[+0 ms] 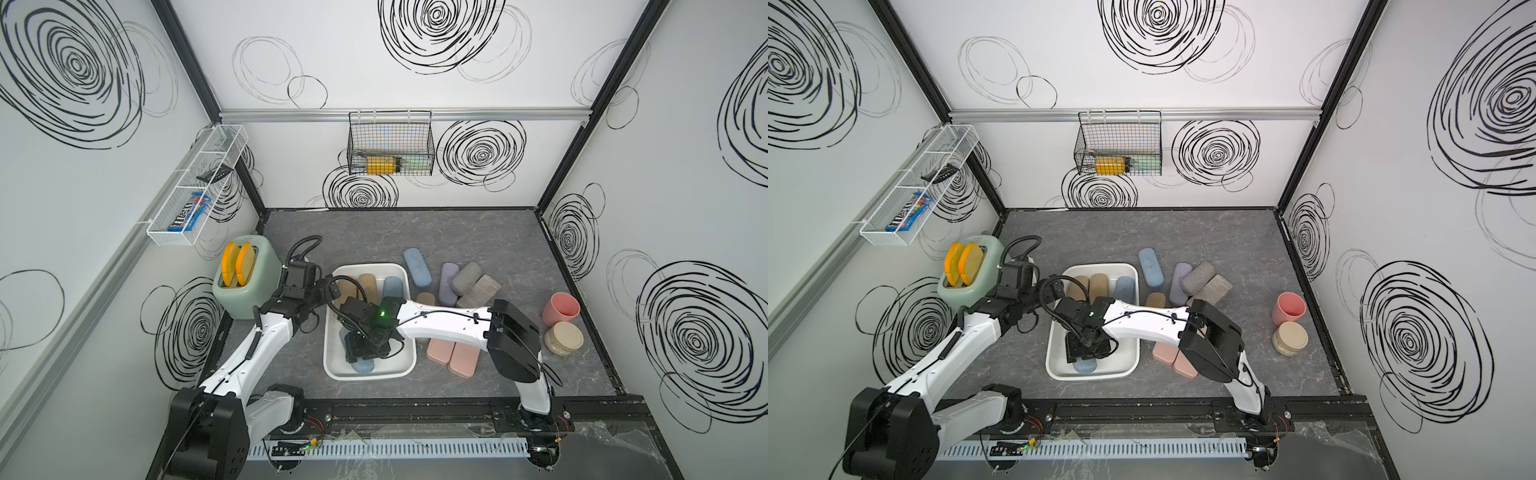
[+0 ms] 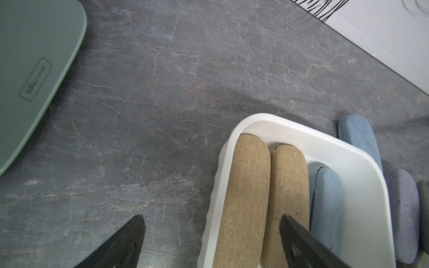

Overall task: Put the glasses cases into the storage boxes
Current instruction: Place the glasses case in the storage box.

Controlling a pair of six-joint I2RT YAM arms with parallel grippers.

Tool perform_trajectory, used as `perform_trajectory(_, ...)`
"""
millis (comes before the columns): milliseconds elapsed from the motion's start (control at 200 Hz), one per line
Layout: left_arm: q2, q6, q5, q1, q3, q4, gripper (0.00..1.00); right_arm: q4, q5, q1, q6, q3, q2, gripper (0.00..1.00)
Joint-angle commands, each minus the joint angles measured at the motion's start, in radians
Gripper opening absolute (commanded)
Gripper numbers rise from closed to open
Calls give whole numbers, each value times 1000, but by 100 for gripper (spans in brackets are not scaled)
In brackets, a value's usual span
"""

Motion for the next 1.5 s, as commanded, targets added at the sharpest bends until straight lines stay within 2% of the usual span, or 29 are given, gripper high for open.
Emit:
perform_trajectory(0, 0, -8, 3, -5, 16, 9, 94, -55, 36, 4, 3, 85, 37, 52)
perform_trajectory(110, -1, -8, 9, -8, 15, 11, 94, -102, 105, 4, 2, 139, 87, 52)
perform_trajectory(315, 0, -7, 8, -20, 15, 11, 94, -103, 148, 7, 16, 154, 137, 53)
perform_trajectory(480, 0, -6, 8, -34, 15, 11, 94, -126, 204, 13, 18, 185, 156, 62)
perform_trajectory(625, 9, -6, 14, -39, 16, 11, 94, -98, 194, 20, 16, 185, 153, 72)
perform_trajectory(841, 10, -7, 17, -39, 15, 14, 94, -33, 161, 20, 7, 143, 124, 80)
perform_trajectory(1091, 14, -7, 28, -39, 15, 17, 94, 66, 96, 22, -12, 94, 83, 81)
perform_trajectory(1491, 15, -7, 34, -51, 13, 22, 94, 99, 105, 36, 1, 97, 37, 83)
